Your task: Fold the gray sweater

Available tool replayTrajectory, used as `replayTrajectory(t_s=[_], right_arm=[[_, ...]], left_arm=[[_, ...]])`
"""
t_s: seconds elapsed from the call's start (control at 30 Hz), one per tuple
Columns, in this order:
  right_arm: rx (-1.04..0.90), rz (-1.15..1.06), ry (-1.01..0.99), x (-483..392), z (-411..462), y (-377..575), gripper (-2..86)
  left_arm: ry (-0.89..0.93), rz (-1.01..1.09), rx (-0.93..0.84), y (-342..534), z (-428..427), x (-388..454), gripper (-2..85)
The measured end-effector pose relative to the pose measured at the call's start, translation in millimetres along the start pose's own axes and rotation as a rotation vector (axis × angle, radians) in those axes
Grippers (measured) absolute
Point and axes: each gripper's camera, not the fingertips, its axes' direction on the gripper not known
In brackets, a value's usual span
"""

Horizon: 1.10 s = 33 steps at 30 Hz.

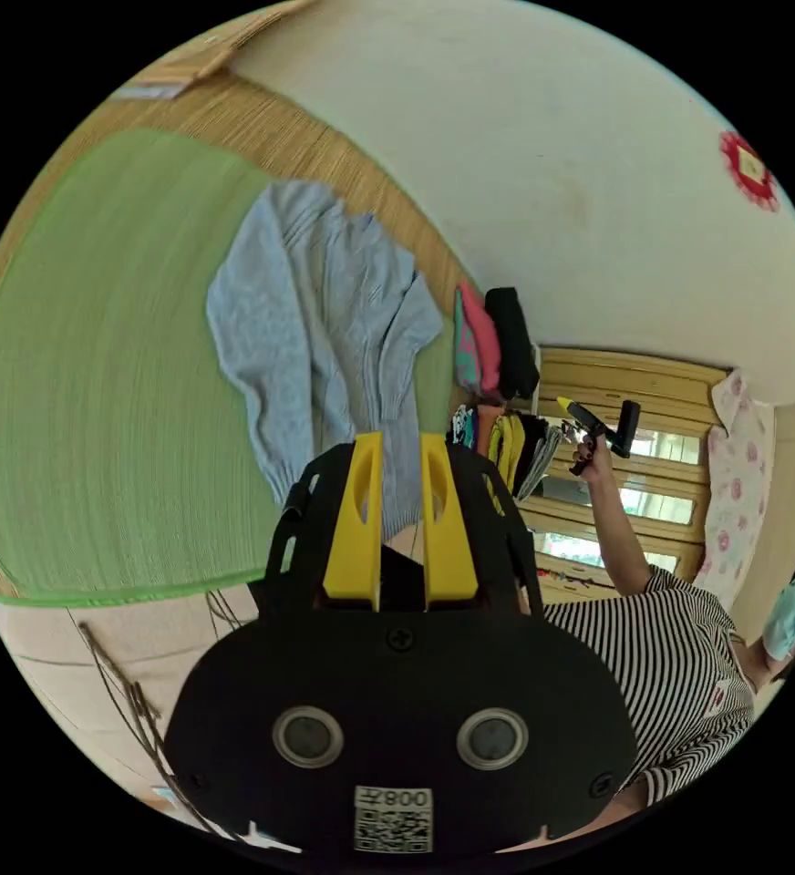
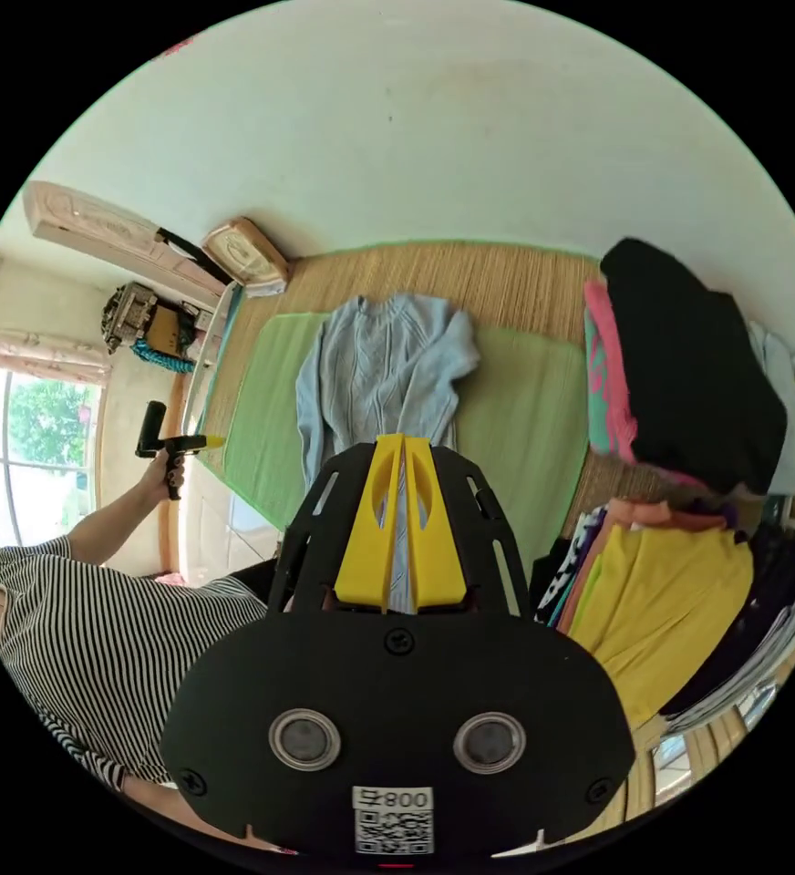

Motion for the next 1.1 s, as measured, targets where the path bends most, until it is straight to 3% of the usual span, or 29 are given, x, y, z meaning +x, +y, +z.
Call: replayTrajectory(t_s=[0.13,0.33,0.63,1.1], right_arm=[[-0.131,0.121,-0.063,12.4,58.1,-2.6,0.0],[-0.224,0.182,-0.095,9.0,118.4,-43.4,0.1],[-0.296,0.026,0.144,-5.4,188.8,-157.5,1.3],[-0.340,-0.163,0.280,13.8,326.1,-331.9,8.3]], left_arm=[[0.078,-0.184,-0.095,6.0,48.1,-60.8,7.4],[0.032,-0.168,-0.146,-43.0,85.6,-78.7,7.6],[-0.228,-0.040,-0.181,-118.1,132.9,-76.8,8.6],[-0.361,-0.076,-0.107,-180.9,210.9,-143.2,4.9]])
